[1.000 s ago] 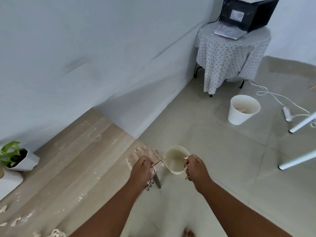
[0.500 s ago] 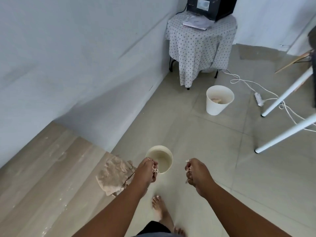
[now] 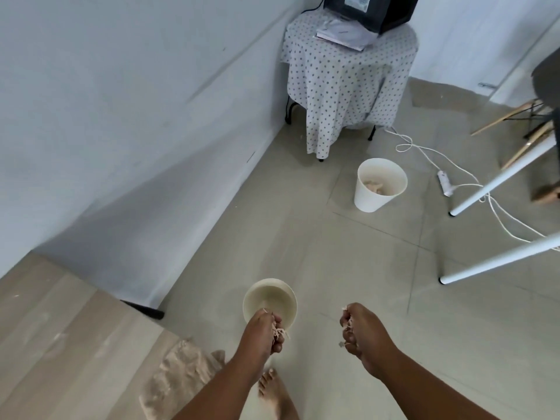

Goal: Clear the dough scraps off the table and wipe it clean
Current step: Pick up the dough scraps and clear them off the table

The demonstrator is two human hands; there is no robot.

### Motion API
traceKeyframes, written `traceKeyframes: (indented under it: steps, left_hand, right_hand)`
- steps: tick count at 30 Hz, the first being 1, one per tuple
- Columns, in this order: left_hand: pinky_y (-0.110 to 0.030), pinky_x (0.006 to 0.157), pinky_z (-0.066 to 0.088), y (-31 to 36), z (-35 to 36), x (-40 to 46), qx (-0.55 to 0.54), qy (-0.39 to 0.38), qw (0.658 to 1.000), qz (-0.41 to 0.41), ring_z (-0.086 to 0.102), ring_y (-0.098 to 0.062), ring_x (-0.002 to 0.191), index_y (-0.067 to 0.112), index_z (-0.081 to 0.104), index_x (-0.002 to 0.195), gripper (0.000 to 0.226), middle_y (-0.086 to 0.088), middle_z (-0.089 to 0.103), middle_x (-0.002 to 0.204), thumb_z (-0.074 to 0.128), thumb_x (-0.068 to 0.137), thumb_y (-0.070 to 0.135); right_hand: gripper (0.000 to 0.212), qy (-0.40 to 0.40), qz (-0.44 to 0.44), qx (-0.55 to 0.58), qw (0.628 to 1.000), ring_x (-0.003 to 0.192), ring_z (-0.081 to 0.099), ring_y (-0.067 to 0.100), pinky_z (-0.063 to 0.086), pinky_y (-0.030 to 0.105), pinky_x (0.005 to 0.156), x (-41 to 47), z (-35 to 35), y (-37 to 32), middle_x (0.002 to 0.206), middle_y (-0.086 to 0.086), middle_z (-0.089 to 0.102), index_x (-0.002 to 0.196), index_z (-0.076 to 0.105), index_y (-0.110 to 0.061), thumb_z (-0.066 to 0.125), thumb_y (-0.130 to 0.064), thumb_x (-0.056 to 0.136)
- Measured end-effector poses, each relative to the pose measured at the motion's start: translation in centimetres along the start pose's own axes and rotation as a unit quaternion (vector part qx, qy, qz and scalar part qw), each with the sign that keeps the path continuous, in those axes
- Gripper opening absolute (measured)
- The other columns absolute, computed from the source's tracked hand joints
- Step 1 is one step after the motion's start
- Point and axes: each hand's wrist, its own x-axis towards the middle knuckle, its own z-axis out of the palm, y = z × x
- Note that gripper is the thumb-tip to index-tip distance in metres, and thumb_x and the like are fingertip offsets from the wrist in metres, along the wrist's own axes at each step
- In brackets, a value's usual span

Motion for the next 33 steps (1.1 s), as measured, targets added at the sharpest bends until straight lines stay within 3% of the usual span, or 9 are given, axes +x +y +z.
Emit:
traceKeyframes:
  steps: [6, 11, 17, 21, 24, 27, 30, 33]
  left_hand:
    - [-0.024, 0.039, 0.034, 2.1, -0.1, 3.5, -0.016, 0.012, 1.0, -0.023, 0.049, -0.016, 0.043, 0.008, 0.058, 0.086, 0.018, -0.004, 0.057, 0.056, 0.041, 0.089, 0.009]
    - [-0.027, 0.042, 0.038, 3.5, 0.6, 6.1, -0.066, 0.031, 0.997, -0.009, 0.054, -0.017, 0.05, 0.01, 0.062, 0.083, 0.019, -0.005, 0.063, 0.067, 0.047, 0.073, 0.019]
    - [-0.025, 0.045, 0.039, 3.6, 2.3, 10.0, -0.162, 0.082, 0.983, -0.041, 0.056, -0.019, 0.056, 0.009, 0.06, 0.08, 0.023, -0.013, 0.064, 0.071, 0.042, 0.092, 0.002]
    - [-0.023, 0.045, 0.038, 1.3, 3.2, 13.2, -0.227, 0.116, 0.965, -0.065, 0.053, -0.016, 0.055, 0.007, 0.061, 0.086, 0.022, -0.012, 0.062, 0.07, 0.041, 0.094, 0.0]
    - [-0.023, 0.051, 0.04, -1.2, 3.5, 16.5, -0.234, 0.144, 0.959, -0.067, 0.053, -0.016, 0.062, 0.002, 0.066, 0.102, 0.026, -0.012, 0.06, 0.079, 0.04, 0.096, 0.001]
    - [-0.02, 0.046, 0.04, -3.5, 3.4, 20.4, -0.25, 0.168, 0.951, -0.064, 0.056, -0.014, 0.057, 0.004, 0.062, 0.111, 0.027, -0.009, 0.058, 0.076, 0.039, 0.101, -0.003]
    - [-0.02, 0.049, 0.047, -5.9, 3.2, 24.2, -0.252, 0.188, 0.948, -0.052, 0.063, -0.011, 0.055, 0.008, 0.062, 0.113, 0.02, -0.007, 0.063, 0.077, 0.047, 0.104, -0.001]
    - [-0.019, 0.049, 0.049, -7.7, 2.9, 27.2, -0.246, 0.188, 0.95, -0.041, 0.061, -0.009, 0.054, 0.008, 0.065, 0.104, 0.015, -0.001, 0.066, 0.066, 0.052, 0.104, 0.001]
  right_hand:
    - [0.019, -0.02, 0.007, -0.022, 1.0, 0.045, 0.026, 0.014, 0.026, 0.022, 0.04, 2.0, 2.6, -1.0, 0.059, -0.001, 0.041, 0.071, 0.05, -0.015, 0.053, -0.021, 0.089]
    - [0.021, -0.038, 0.01, -0.042, 0.998, 0.043, 0.029, 0.013, 0.024, 0.023, 0.041, 5.3, 4.7, -3.4, 0.06, 0.0, 0.043, 0.068, 0.053, -0.017, 0.053, -0.023, 0.088]
    - [0.013, -0.068, 0.022, -0.066, 0.995, 0.044, 0.03, 0.013, 0.022, 0.025, 0.042, 11.9, 7.3, -4.9, 0.064, 0.002, 0.043, 0.077, 0.055, -0.015, 0.05, -0.021, 0.087]
    - [0.013, -0.065, 0.05, -0.096, 0.992, 0.041, 0.034, 0.012, 0.023, 0.022, 0.04, 17.1, 8.7, -3.9, 0.059, 0.0, 0.047, 0.081, 0.056, -0.014, 0.05, -0.02, 0.092]
    - [0.013, -0.069, 0.069, -0.106, 0.99, 0.041, 0.035, 0.011, 0.023, 0.022, 0.04, 20.6, 9.5, -2.1, 0.058, -0.002, 0.047, 0.085, 0.055, -0.013, 0.049, -0.019, 0.095]
    - [0.01, -0.072, 0.079, -0.132, 0.985, 0.044, 0.037, 0.011, 0.022, 0.022, 0.043, 24.0, 10.1, 0.0, 0.064, 0.0, 0.047, 0.087, 0.056, -0.013, 0.051, -0.018, 0.095]
    - [0.01, -0.078, 0.076, -0.147, 0.983, 0.049, 0.04, 0.013, 0.028, 0.026, 0.051, 27.4, 10.6, 2.6, 0.066, 0.0, 0.048, 0.091, 0.063, -0.011, 0.06, -0.019, 0.095]
    - [0.01, -0.082, 0.084, -0.161, 0.98, 0.048, 0.039, 0.013, 0.027, 0.027, 0.052, 30.5, 11.3, 4.8, 0.064, 0.001, 0.047, 0.089, 0.063, -0.009, 0.065, -0.017, 0.094]
